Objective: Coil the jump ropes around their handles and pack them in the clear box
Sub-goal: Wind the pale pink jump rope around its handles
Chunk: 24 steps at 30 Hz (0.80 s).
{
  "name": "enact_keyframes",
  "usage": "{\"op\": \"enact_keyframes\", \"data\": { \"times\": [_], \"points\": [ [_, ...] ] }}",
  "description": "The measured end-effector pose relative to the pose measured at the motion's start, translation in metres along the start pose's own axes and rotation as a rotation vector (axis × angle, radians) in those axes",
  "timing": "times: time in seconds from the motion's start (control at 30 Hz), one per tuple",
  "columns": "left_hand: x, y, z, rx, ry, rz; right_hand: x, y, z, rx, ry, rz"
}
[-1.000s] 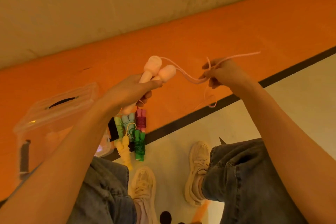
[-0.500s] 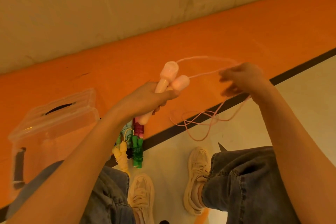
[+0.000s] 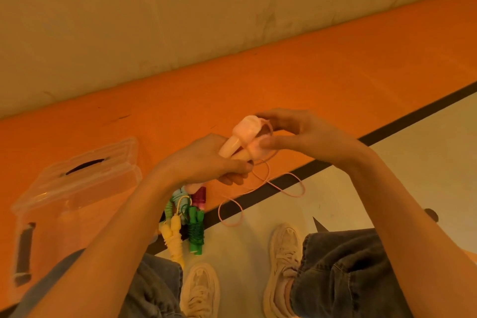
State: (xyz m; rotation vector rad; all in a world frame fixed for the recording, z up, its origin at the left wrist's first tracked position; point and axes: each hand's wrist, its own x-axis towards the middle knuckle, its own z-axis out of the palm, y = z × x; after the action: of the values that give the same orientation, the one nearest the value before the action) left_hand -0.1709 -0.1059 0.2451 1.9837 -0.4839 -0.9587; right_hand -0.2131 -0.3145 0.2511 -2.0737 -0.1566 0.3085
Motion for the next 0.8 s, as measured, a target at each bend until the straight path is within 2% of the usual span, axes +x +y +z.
{"op": "enact_keyframes", "data": {
  "times": [0.13, 0.27, 0.43, 0.57, 0.7, 0.8],
  "points": [
    [0.001, -0.002, -0.001, 0.02, -0.013, -0.072, 0.003, 0.005, 0.0, 0.166, 0.232, -0.022],
    [0.001, -0.002, -0.006, 0.025, -0.091, -0.081, 0.006, 0.005, 0.002, 0.201, 0.246, -0.051],
    [-0.003, 0.0, -0.011, -0.398, -0.299, -0.081, 0.01, 0.003, -0.003, 0.208, 0.268, -0.072],
    [-0.004, -0.002, -0.014, -0.579, -0.363, -0.098, 0.012, -0.001, -0.006, 0.189, 0.265, -0.096],
    [-0.003, -0.003, -0.014, -0.568, -0.285, -0.14, 0.01, -0.002, -0.004, 0.052, 0.304, -0.114],
    [-0.003, 0.0, -0.011, -0.221, -0.044, -0.146, 0.009, -0.003, 0.0, -0.051, 0.34, -0.071]
  ]
}}
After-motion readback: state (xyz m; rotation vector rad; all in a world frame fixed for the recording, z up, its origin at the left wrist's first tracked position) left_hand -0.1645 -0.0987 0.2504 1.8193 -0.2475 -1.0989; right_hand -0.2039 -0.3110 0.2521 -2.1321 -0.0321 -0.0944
